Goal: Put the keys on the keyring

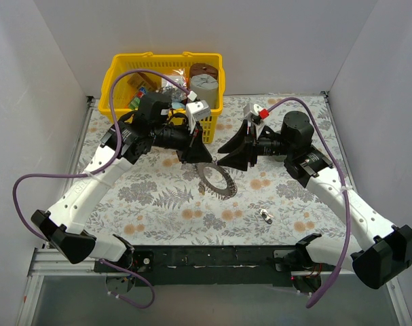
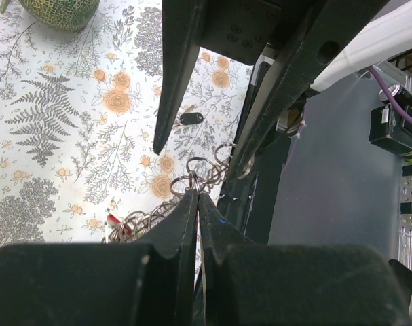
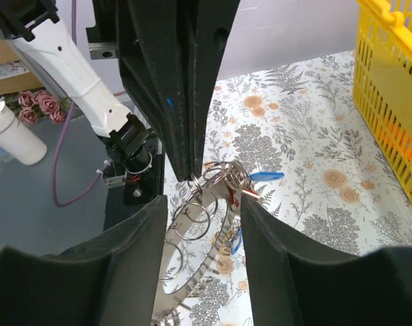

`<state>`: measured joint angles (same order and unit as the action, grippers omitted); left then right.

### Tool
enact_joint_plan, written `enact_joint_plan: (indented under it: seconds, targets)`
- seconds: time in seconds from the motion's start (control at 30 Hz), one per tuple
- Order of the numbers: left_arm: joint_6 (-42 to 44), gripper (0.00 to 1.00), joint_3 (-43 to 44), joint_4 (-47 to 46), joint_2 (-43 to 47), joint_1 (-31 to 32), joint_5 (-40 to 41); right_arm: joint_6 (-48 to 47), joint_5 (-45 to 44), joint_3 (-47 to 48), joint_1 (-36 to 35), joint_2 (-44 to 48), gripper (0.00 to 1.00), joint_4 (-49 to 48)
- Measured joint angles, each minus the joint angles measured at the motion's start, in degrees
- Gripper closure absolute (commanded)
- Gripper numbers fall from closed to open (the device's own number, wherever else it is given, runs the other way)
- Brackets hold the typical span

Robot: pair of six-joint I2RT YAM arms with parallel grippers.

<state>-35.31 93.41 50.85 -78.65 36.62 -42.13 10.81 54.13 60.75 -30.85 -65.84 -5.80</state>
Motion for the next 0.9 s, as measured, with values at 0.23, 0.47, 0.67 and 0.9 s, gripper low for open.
enact_joint_plan:
  seconds: [0.23, 0.47, 0.67, 0.9]
  targets:
    - [0.3, 1.00, 0.1, 0.2, 0.0, 0.1, -0.5, -0.7, 2.3, 0.0, 0.0, 0.0, 0.54, -0.1]
    - [-0.3, 1.00, 0.1, -0.2, 0.0, 0.5, -1.2, 0.9, 3.5, -0.2, 0.0, -0.7, 0.63, -2.3]
    - [-0.6, 1.00, 0.1, -0.3, 0.0, 1.0, -1.9, 2.6, 4.2, -0.5, -0.9, -1.6, 0.97, -4.7]
    - [-0.9, 0.97, 0.1, 0.0, 0.0, 1.0, -0.7, 3.3, 4.9, -0.5, -1.3, -2.1, 0.99, -4.9]
